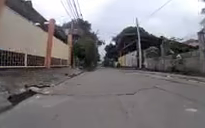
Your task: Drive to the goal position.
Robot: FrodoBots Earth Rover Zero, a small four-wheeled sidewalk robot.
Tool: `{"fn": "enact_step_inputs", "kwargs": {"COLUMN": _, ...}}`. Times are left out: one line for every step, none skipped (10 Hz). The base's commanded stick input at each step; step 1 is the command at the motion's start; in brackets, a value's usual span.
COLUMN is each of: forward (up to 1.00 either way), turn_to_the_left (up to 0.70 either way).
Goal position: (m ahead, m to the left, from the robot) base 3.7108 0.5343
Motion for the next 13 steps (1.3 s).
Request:
{"fn": "enact_step_inputs", "kwargs": {"forward": 0.70, "turn_to_the_left": 0.00}}
{"fn": "enact_step_inputs", "kwargs": {"forward": 0.70, "turn_to_the_left": 0.00}}
{"fn": "enact_step_inputs", "kwargs": {"forward": 0.70, "turn_to_the_left": 0.00}}
{"fn": "enact_step_inputs", "kwargs": {"forward": 0.70, "turn_to_the_left": 0.00}}
{"fn": "enact_step_inputs", "kwargs": {"forward": 0.70, "turn_to_the_left": 0.00}}
{"fn": "enact_step_inputs", "kwargs": {"forward": 0.70, "turn_to_the_left": 0.00}}
{"fn": "enact_step_inputs", "kwargs": {"forward": 0.70, "turn_to_the_left": 0.00}}
{"fn": "enact_step_inputs", "kwargs": {"forward": 0.70, "turn_to_the_left": 0.00}}
{"fn": "enact_step_inputs", "kwargs": {"forward": 0.70, "turn_to_the_left": 0.00}}
{"fn": "enact_step_inputs", "kwargs": {"forward": 0.70, "turn_to_the_left": 0.00}}
{"fn": "enact_step_inputs", "kwargs": {"forward": 0.70, "turn_to_the_left": 0.00}}
{"fn": "enact_step_inputs", "kwargs": {"forward": 0.70, "turn_to_the_left": 0.00}}
{"fn": "enact_step_inputs", "kwargs": {"forward": 0.70, "turn_to_the_left": 0.00}}
